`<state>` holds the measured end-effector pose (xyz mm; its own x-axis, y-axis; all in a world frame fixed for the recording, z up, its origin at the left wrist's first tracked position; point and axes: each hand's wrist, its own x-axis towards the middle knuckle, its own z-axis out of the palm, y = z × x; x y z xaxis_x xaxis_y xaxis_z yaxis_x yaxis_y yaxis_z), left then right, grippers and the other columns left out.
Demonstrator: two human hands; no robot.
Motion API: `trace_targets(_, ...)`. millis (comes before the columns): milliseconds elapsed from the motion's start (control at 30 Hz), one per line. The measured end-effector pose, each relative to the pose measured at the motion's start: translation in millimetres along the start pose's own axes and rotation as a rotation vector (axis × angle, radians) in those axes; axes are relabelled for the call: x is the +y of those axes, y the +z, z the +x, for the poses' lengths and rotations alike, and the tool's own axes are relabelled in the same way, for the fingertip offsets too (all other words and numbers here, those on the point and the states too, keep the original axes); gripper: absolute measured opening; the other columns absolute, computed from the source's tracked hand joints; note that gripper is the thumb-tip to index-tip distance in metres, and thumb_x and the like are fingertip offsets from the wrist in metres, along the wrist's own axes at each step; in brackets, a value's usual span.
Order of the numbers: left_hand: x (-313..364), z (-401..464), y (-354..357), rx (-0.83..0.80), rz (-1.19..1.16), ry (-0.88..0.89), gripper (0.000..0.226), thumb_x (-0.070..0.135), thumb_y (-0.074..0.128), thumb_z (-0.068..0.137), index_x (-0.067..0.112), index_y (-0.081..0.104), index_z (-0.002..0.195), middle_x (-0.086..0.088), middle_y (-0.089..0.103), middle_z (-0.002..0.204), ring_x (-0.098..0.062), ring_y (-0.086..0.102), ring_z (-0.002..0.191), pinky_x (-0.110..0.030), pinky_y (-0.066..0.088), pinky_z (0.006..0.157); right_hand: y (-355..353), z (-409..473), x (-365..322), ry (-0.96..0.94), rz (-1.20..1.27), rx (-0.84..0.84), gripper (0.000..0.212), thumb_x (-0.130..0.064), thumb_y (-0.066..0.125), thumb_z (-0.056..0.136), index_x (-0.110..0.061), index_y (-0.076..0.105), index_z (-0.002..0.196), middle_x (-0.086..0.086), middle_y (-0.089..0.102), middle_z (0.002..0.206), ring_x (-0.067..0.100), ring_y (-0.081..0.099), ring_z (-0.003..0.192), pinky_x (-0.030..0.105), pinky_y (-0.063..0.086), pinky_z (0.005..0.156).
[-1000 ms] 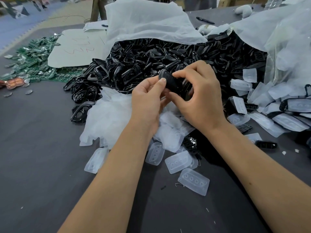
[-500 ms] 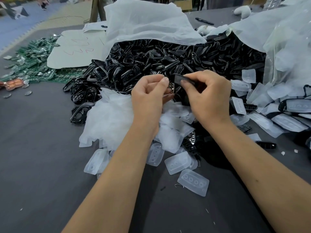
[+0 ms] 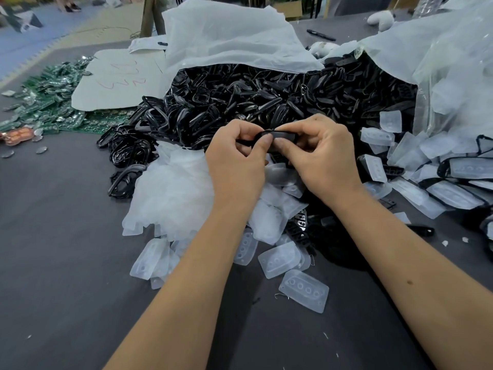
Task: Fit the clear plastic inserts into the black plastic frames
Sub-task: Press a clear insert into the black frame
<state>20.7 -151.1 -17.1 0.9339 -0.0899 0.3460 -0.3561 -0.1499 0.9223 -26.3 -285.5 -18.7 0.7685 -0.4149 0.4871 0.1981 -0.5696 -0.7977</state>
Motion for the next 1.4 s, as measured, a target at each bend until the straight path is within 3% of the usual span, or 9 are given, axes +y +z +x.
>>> trace_targets(67, -0.7, 0.2, 0.2, 0.015, 0.026, 0.0, 0.012, 0.013, 0.079, 0.09, 0.02, 0.069, 0.088, -0.006, 0.069, 0.091, -0.028, 0.06, 0.071, -0.052, 0.059, 0.074, -0.2, 0.7, -0.8, -0.001, -0.022, 0.013, 0.014, -0.015, 0.082, 0.088, -0.019, 0.081, 0.102, -0.001, 0.068, 0.094, 0.007, 0.066, 0.074, 0.02, 0.053, 0.071)
trace_targets(200, -0.5, 0.9, -0.2, 0.013, 0.089, 0.006, 0.009, 0.014, 0.08, 0.09, 0.013, 0.071, 0.093, -0.006, 0.07, 0.095, -0.012, 0.055, 0.07, -0.04, 0.056, 0.076, -0.4, 0.6, -2.3, 0.005, -0.087, 0.009, 0.011, -0.015, 0.082, 0.087, -0.016, 0.082, 0.099, 0.0, 0.071, 0.092, 0.014, 0.07, 0.076, 0.033, 0.059, 0.075)
trace_targets(467, 0.6, 0.5, -0.6, 0.009, 0.147, -0.005, 0.009, 0.017, 0.079, 0.091, 0.013, 0.071, 0.093, -0.003, 0.07, 0.096, -0.011, 0.057, 0.072, -0.028, 0.053, 0.073, -1.3, 4.4, -8.8, -0.049, -0.221, -0.004, 0.01, -0.02, 0.084, 0.084, -0.016, 0.082, 0.093, -0.003, 0.067, 0.085, 0.0, 0.06, 0.068, 0.008, 0.044, 0.067)
trace_targets(767, 6.6, -2.1, -1.3, 0.014, 0.17, 0.046, 0.01, 0.016, 0.079, 0.091, 0.012, 0.072, 0.095, -0.005, 0.068, 0.095, -0.015, 0.059, 0.072, -0.03, 0.053, 0.076, -15.3, 11.7, -18.4, -0.051, -0.268, -0.027, 0.014, -0.027, 0.089, 0.079, -0.018, 0.079, 0.081, -0.012, 0.068, 0.068, 0.003, 0.063, 0.061, 0.015, 0.05, 0.061)
trace_targets(967, 19.5, -2.7, -2.3, 0.028, 0.294, 0.163, 0.01, 0.019, 0.079, 0.091, 0.015, 0.071, 0.096, -0.003, 0.066, 0.096, -0.005, 0.053, 0.069, -0.01, 0.04, 0.07, -30.2, 21.0, -28.5, -0.017, -0.284, -0.1, 0.017, -0.03, 0.091, 0.078, -0.02, 0.077, 0.077, -0.012, 0.069, 0.067, -0.001, 0.062, 0.059, 0.009, 0.044, 0.059)
trace_targets(1133, 38.2, -8.4, 14.6, 0.007, 0.266, 0.163, 0.011, 0.021, 0.08, 0.089, 0.018, 0.07, 0.087, 0.004, 0.065, 0.08, -0.012, 0.06, 0.073, -0.026, 0.05, 0.073, -63.0, 30.0, -40.1, 0.009, -0.388, -0.17, 0.021, -0.035, 0.092, 0.076, -0.021, 0.076, 0.078, -0.011, 0.07, 0.07, -0.003, 0.062, 0.06, 0.007, 0.045, 0.059)
trace_targets(1233, 55.0, -14.3, 45.5, -0.072, 0.21, 0.12, 0.015, 0.022, 0.083, 0.085, 0.02, 0.07, 0.081, 0.013, 0.059, 0.066, -0.002, 0.055, 0.063, -0.016, 0.042, 0.064, -101.9, 28.6, -40.9, 0.059, -0.515, -0.169, 0.018, -0.031, 0.09, 0.078, -0.021, 0.075, 0.078, -0.01, 0.068, 0.07, -0.003, 0.061, 0.06, 0.005, 0.042, 0.056)
trace_targets(1333, 73.3, -29.6, 89.9, -0.247, 0.191, 0.078, 0.013, 0.026, 0.084, 0.085, 0.018, 0.074, 0.086, 0.011, 0.064, 0.072, -0.008, 0.062, 0.071, -0.021, 0.047, 0.067, -151.7, 17.8, -35.5, 0.194, -0.63, -0.167, 0.019, -0.028, 0.09, 0.079, -0.022, 0.072, 0.074, -0.005, 0.07, 0.068, 0.006, 0.067, 0.063, 0.022, 0.052, 0.06)
trace_targets(1400, 86.0, -44.7, 124.7, -0.35, 0.184, 0.063, 0.016, 0.029, 0.084, 0.086, 0.017, 0.074, 0.087, 0.004, 0.068, 0.078, -0.017, 0.067, 0.078, -0.03, 0.051, 0.069, -188.2, 10.7, -30.2, 0.306, -0.726, -0.158, 0.02, -0.028, 0.09, 0.077, -0.022, 0.073, 0.071, -0.004, 0.07, 0.063, 0.01, 0.068, 0.062, 0.023, 0.047, 0.058)
